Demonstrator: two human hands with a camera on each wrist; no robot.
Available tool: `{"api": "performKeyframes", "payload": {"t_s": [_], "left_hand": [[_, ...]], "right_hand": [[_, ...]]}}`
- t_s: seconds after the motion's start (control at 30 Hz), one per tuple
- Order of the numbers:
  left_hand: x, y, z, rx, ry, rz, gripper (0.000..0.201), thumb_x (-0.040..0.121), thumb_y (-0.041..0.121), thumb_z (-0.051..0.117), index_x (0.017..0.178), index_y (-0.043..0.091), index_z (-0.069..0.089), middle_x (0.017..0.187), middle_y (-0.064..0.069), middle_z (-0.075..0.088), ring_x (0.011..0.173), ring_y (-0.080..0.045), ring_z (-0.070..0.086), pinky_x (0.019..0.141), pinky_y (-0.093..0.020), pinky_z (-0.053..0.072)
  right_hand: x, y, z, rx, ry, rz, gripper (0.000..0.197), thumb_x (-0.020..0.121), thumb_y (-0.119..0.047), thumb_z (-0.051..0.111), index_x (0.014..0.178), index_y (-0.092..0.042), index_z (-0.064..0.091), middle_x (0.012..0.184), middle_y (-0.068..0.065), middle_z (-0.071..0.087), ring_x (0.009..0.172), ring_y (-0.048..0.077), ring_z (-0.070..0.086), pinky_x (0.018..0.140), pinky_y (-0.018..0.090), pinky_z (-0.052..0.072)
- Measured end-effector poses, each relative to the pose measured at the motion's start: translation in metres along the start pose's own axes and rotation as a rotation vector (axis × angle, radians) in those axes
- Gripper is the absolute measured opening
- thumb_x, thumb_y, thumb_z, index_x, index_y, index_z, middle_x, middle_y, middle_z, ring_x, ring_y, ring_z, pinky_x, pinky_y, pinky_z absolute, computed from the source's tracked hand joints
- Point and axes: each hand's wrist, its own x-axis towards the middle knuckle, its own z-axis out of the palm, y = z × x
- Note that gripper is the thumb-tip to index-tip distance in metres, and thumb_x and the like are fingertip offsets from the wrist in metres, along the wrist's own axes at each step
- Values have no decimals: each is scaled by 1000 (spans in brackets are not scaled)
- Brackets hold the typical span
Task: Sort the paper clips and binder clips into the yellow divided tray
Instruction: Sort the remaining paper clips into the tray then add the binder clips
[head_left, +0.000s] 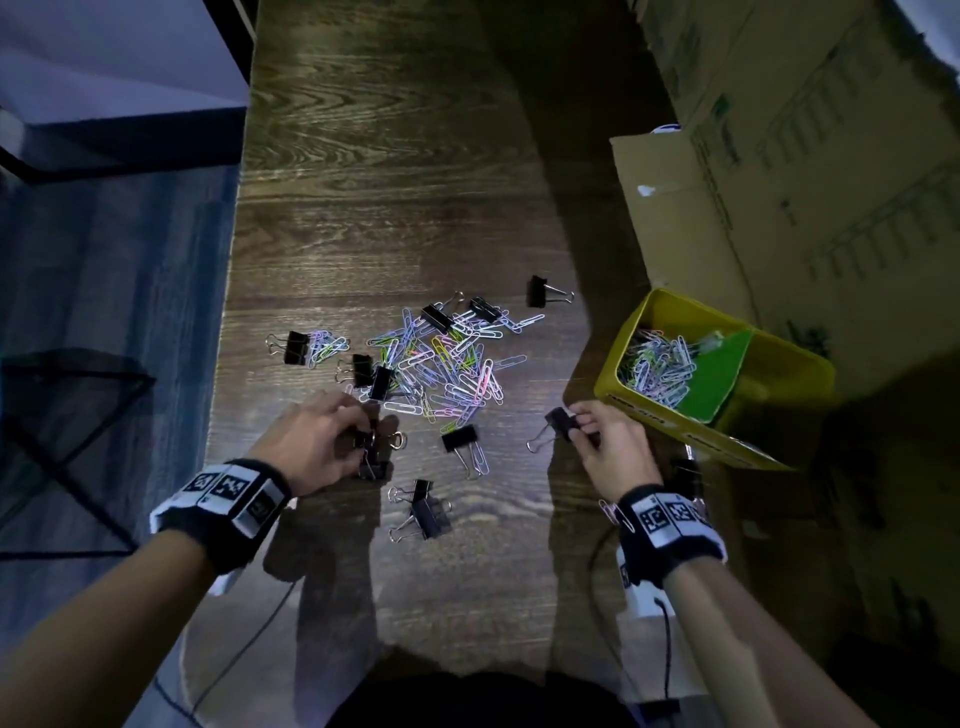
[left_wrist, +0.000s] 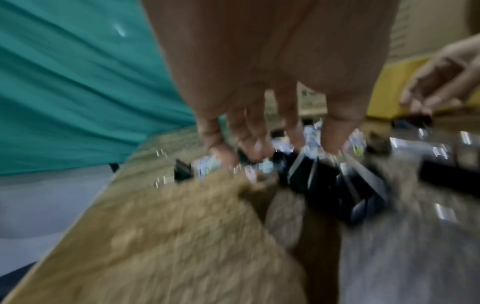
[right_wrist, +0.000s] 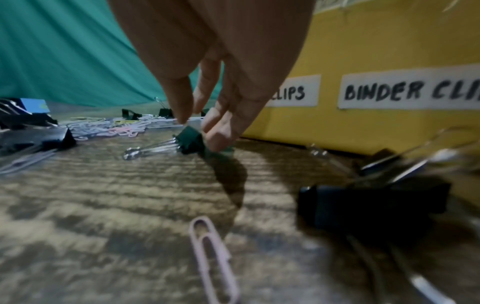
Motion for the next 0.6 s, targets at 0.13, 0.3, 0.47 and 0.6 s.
{"api": "performKeyframes", "payload": {"t_s": [0.13,0.3,0.47,0.6], "left_hand": [[0,24,-8,-35,142,-57,40,70,20,67,109,23,61,113,-3,56,101,-28,55,86,-47,48],[28,97,11,12,94,68,32,78,28,62,109,20,58,107,-6,57,98,-30,57,79,-40,51],[43,123,30,127,-92,-45,39,86,27,55,123,22,44,114,-7,55,106,-31,55,85,-41,47],[40,117,32,87,-82,-14,49,82,16,57,129,24,43,112,-8,57,103,-32,57,84,-39,46]], "right_hand": [[-22,15,-22,-141,-110,37,13,81,-19,67,93,-25,65,86,-8,59,78,9,57,73,29,51],[-55,35,-16,-288,-459,285,11,82,-23,61,79,-31,55,90,0,64,87,22,62,75,29,51],[-64,17,0,-319,-413,119,18,88,-12,50,101,-20,61,105,5,62,92,24,61,77,25,46],[-55,-13,15,-289,-454,-51,35,83,5,51,108,-14,65,113,8,60,99,25,62,81,25,48]]}}
